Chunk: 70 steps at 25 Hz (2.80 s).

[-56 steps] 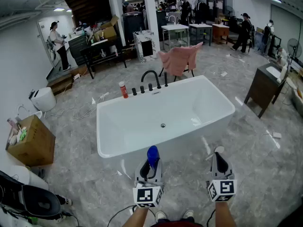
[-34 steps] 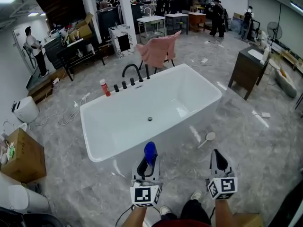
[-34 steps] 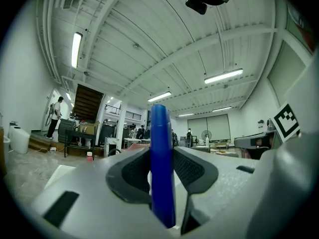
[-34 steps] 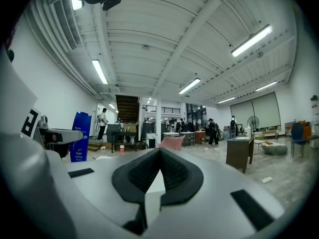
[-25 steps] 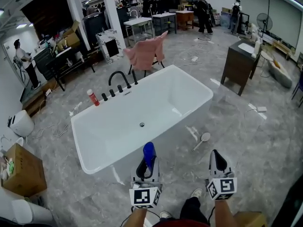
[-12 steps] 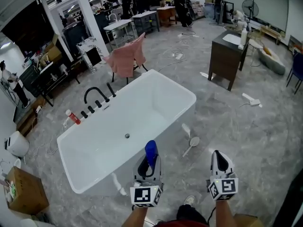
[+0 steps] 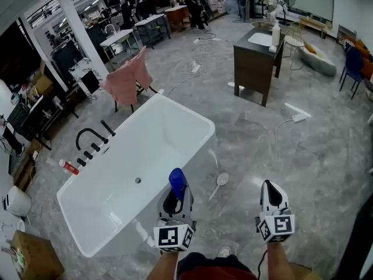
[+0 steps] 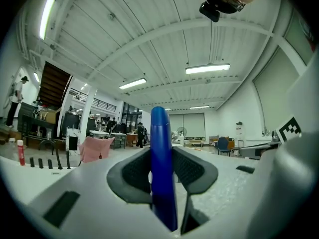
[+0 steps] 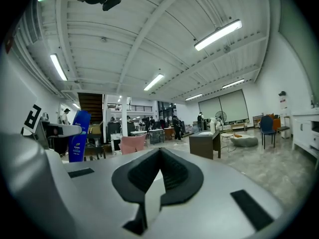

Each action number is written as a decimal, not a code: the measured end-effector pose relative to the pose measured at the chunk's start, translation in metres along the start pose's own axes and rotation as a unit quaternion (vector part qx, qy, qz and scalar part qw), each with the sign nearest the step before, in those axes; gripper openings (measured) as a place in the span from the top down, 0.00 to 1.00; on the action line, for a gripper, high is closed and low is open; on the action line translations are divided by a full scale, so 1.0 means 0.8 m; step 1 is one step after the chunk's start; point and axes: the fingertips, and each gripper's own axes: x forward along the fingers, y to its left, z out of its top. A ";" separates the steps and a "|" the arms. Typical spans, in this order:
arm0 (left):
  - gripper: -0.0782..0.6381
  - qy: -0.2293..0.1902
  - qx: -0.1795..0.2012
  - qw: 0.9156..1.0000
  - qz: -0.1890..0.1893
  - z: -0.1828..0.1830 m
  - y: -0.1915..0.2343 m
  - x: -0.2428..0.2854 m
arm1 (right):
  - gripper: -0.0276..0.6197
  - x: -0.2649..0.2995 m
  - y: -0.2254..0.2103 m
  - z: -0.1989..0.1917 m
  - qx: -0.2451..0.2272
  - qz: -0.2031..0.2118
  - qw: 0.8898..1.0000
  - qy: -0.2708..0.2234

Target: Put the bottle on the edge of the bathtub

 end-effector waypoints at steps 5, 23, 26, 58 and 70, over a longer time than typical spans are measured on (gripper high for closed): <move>0.70 0.001 -0.004 1.000 -0.015 -0.015 -0.013 0.066 | 0.96 0.044 -0.034 -0.012 0.005 -0.011 1.000 0.003; 0.70 -0.011 -0.029 0.998 -0.048 -0.008 0.103 0.417 | 0.96 0.410 -0.076 0.043 -0.029 -0.026 0.999 0.007; 0.70 -0.013 -0.031 0.999 -0.042 -0.004 0.130 0.469 | 0.96 0.472 -0.074 0.051 -0.029 -0.018 0.999 0.007; 0.70 -0.048 -0.020 0.977 0.208 0.037 0.149 0.950 | 0.96 1.041 -0.277 0.144 -0.032 0.242 0.970 -0.006; 0.70 -0.063 -0.019 0.962 0.265 0.031 0.201 0.999 | 0.96 1.137 -0.236 0.152 -0.040 0.306 0.951 -0.023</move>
